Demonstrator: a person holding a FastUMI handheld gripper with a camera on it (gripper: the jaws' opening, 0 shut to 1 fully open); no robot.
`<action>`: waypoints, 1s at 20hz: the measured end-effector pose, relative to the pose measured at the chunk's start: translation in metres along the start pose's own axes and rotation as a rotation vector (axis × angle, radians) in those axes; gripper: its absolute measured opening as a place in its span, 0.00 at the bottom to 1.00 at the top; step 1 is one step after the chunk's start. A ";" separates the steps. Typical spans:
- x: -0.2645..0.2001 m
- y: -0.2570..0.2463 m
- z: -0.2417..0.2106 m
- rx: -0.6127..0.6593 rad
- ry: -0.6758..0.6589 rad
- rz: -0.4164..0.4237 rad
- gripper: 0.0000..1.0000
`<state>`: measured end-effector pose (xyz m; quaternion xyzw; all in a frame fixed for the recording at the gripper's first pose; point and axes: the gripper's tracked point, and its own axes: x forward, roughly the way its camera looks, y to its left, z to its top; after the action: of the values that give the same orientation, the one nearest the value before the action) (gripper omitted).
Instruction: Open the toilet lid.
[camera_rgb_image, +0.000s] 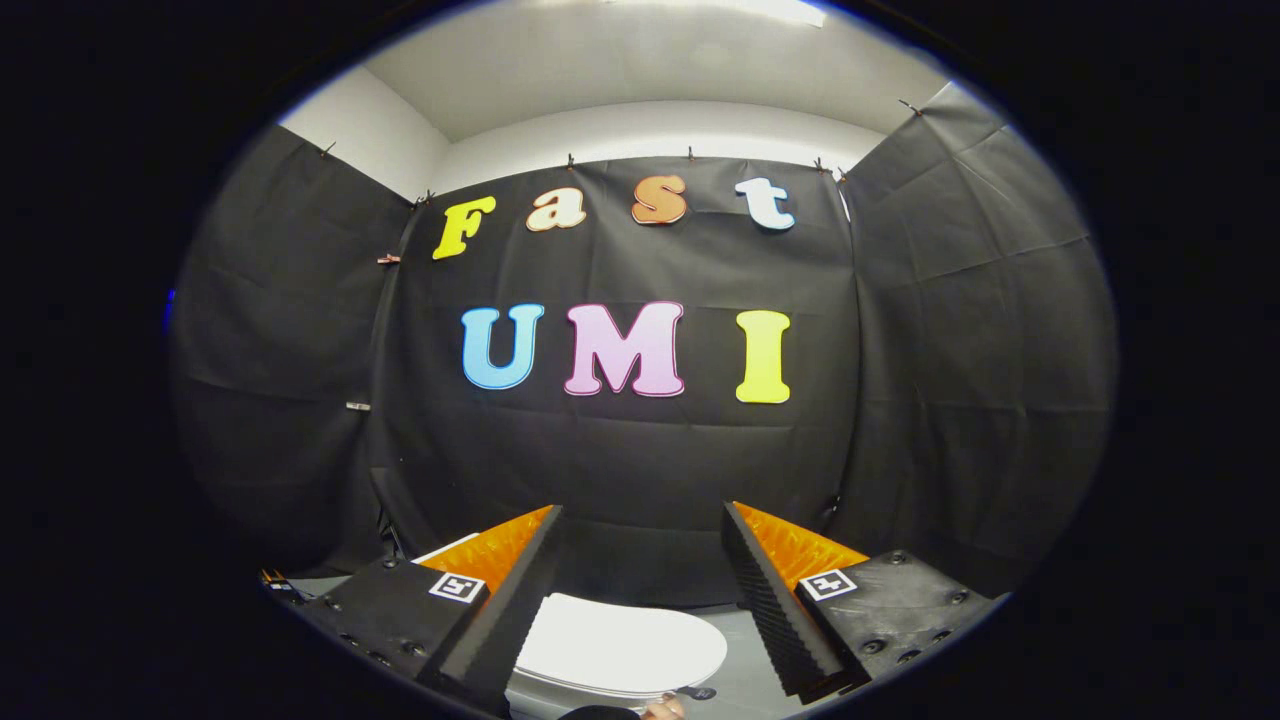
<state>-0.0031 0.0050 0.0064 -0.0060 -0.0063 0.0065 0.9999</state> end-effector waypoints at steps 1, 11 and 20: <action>0.000 0.000 0.000 0.000 -0.001 0.000 0.98; 0.005 -0.023 0.003 0.051 -0.016 -0.079 0.99; 0.026 -0.082 -0.072 0.240 0.103 -0.237 0.98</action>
<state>0.0246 -0.0775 -0.0639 0.1139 0.0452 -0.1112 0.9862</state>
